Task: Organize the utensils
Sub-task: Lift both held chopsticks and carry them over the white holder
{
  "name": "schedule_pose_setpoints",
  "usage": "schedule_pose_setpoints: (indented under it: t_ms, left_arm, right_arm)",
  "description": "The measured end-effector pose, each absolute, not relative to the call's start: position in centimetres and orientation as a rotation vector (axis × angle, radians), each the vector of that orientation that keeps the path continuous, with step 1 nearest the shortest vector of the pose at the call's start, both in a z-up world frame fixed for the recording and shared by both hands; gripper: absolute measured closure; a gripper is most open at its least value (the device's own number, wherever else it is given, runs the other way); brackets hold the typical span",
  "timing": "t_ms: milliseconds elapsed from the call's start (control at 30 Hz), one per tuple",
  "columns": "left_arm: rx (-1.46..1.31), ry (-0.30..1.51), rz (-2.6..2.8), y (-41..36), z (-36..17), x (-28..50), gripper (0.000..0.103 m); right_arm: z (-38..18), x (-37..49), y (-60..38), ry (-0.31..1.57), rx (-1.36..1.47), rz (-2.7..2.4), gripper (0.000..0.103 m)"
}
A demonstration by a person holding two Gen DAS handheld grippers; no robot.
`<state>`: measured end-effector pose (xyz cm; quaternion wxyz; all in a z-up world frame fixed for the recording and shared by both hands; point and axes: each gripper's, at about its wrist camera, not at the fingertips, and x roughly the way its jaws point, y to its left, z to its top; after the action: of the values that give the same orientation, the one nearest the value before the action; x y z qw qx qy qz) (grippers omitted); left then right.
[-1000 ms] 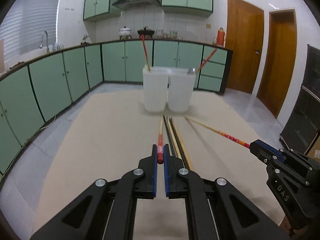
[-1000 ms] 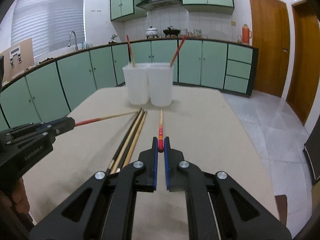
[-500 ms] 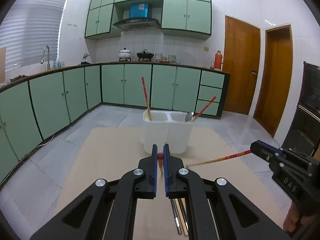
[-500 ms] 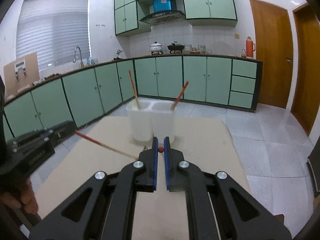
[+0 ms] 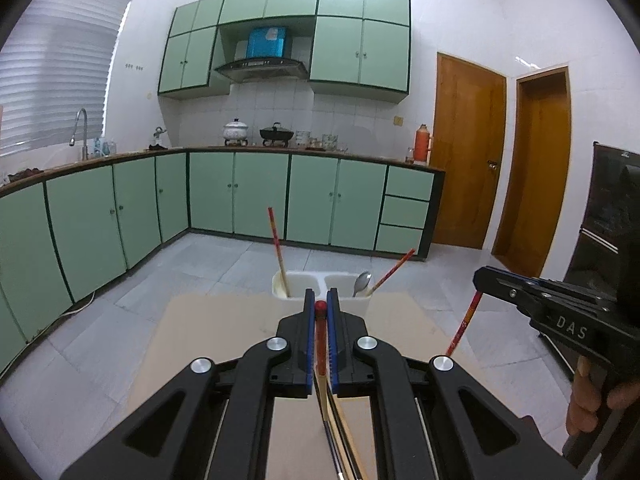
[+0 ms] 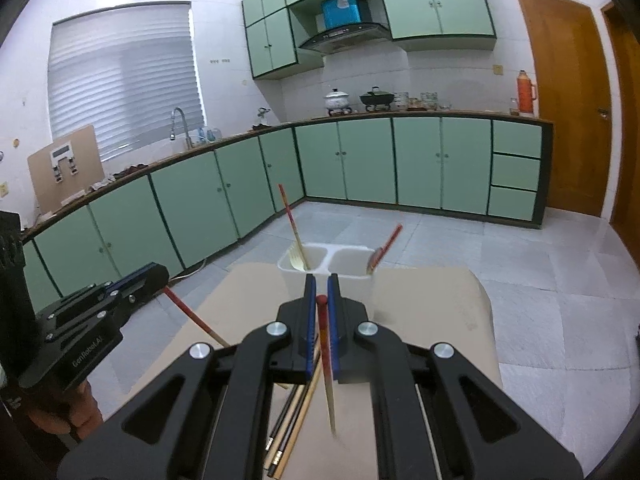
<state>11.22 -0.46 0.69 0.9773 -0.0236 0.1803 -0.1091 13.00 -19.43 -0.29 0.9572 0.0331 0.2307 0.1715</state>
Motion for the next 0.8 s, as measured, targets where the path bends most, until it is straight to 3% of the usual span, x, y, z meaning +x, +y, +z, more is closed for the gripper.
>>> schedule_pose_setpoints:
  t_ms: [800]
  left_arm:
    - [-0.027,0.117,-0.223,-0.7,10.3,17.3,0.098]
  right_arm:
    - [11.1,21.6,-19.4,0.251,0.042,0.372,0.098]
